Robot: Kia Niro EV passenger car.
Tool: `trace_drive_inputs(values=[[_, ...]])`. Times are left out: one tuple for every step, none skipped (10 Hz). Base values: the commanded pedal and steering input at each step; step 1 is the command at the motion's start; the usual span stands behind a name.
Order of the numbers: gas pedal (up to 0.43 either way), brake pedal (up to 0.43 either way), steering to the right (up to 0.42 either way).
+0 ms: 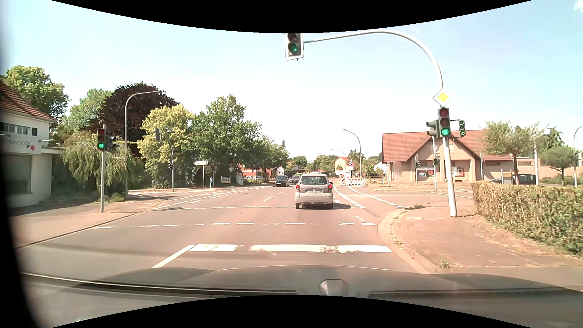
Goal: Follow the waypoints while adhering to traffic rules and regulations
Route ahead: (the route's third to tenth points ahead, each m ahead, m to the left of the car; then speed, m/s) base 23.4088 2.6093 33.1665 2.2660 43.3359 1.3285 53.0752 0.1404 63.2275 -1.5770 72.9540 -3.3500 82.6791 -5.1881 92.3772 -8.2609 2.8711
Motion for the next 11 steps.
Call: trace_drive_inputs(values=[[0.390,0.006,0.004],[0.390,0.006,0.004],[0.390,0.006,0.004],[0.398,0.006,0.004],[0.398,0.006,0.004],[0.398,0.006,0.004],[0.398,0.006,0.004],[0.398,0.006,0.004],[0.398,0.006,0.004],[0.398,0.006,0.004],[0.398,0.006,0.003]])
